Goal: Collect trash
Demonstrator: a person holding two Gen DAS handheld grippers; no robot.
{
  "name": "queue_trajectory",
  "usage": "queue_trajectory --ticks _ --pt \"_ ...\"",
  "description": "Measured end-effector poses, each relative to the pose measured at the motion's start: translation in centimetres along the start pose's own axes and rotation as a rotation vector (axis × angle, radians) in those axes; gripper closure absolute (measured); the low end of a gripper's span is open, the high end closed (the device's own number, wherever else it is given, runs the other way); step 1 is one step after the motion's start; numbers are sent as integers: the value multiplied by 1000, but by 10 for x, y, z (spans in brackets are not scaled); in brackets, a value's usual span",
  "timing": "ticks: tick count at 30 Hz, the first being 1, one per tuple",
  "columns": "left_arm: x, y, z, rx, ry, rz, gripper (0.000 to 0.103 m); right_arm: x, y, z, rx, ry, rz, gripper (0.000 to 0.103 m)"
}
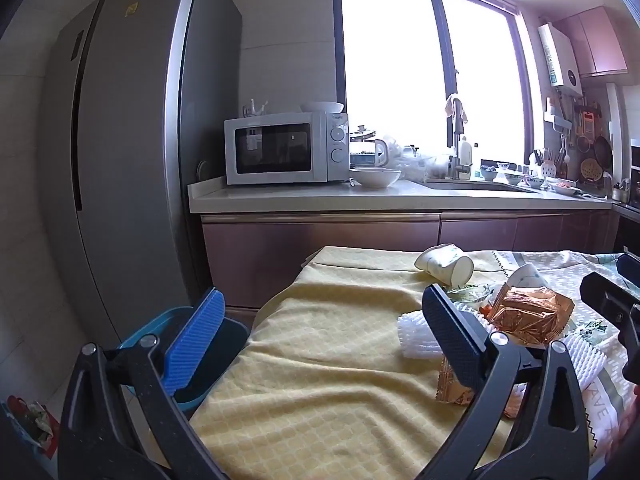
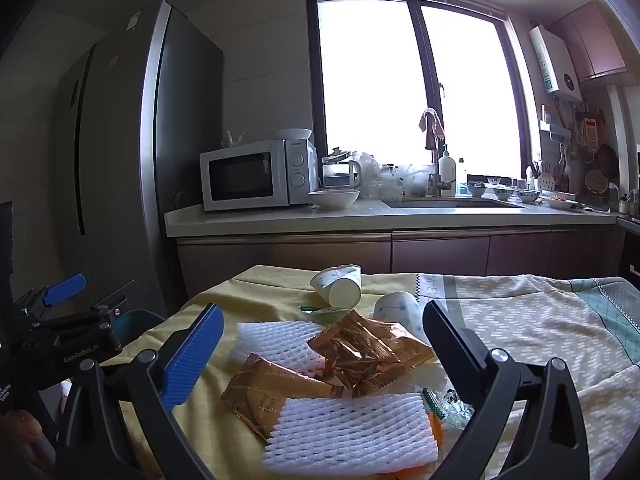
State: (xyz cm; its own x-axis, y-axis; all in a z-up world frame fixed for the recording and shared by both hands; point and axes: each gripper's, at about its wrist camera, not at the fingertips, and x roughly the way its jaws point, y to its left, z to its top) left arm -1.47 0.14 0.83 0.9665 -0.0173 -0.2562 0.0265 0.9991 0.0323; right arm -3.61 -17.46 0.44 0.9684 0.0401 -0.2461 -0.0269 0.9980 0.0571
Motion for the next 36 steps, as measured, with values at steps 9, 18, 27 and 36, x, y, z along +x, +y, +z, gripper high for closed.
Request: queue_trajectory --ticks 9,18,27,36 --pt "-5 -1 0 3 -10 1 6 -1 -1 -1 6 0 -4 7" --pt "-6 -1 0 0 -13 4 6 -1 -1 -2 8 2 -3 7" --pt "-10 -2 -1 3 -27 5 6 -1 -1 -3 9 3 -2 7" --pt "-12 -2 -1 2 -32 5 6 -2 -1 -5 11 1 -2 7"
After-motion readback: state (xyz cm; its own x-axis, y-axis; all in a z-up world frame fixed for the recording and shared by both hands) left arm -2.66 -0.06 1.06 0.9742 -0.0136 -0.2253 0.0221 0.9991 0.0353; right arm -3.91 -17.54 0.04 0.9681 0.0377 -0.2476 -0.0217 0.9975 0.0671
